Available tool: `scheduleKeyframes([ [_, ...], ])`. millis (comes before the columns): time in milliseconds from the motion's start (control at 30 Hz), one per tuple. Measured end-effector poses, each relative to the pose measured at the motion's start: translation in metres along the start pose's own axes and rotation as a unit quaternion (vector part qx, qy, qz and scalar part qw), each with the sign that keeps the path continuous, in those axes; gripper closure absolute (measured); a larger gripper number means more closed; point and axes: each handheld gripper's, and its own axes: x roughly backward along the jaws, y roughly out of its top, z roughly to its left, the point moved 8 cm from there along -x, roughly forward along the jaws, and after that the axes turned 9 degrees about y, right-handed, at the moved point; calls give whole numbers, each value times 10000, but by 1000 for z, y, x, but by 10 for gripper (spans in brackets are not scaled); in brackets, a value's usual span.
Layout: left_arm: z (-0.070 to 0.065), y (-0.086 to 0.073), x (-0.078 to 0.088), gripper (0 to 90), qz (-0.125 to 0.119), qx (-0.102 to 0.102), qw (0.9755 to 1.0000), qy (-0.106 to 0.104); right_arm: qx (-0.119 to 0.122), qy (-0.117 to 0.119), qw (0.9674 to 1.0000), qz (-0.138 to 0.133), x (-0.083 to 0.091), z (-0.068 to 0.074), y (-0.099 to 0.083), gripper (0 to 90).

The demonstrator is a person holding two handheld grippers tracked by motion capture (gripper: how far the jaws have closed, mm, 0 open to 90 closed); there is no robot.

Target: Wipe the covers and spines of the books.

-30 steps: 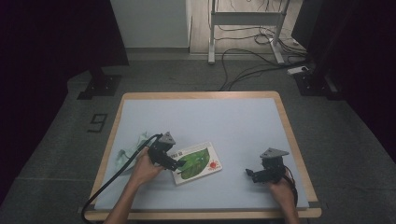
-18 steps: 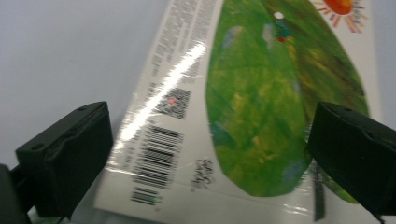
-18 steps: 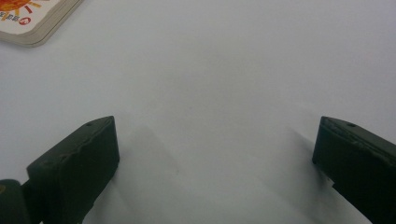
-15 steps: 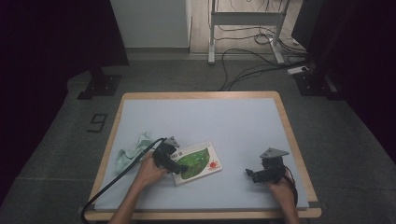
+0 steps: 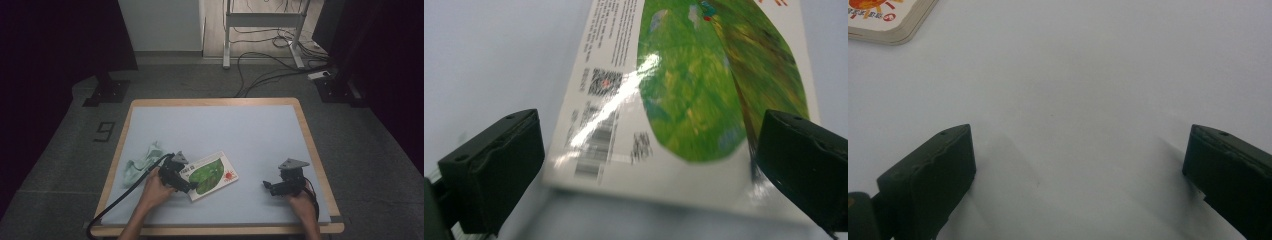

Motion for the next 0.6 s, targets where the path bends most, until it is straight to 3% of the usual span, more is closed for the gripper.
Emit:
scheduleKeyframes([
  [200, 1, -21, 18, 0, -12, -162, 9997, 181, 11, -1, 10000, 14, 0, 0, 0, 1],
  [300, 0, -32, 17, 0, -52, -138, 9998, 152, 0, -1, 10000, 15, 0, 0, 0, 1],
  [400, -2, -37, 10, 0, 78, -351, 9991, 219, -6, -1, 10000, 21, 0, 0, 0, 1],
  [567, -10, -33, 6, 0, -158, -209, 9994, -222, -3, -6, 10000, 31, 0, 0, 0, 2],
  [600, -10, -32, 6, 0, -194, -209, 9993, -223, -3, -9, 10000, 30, 0, 0, 0, 2],
])
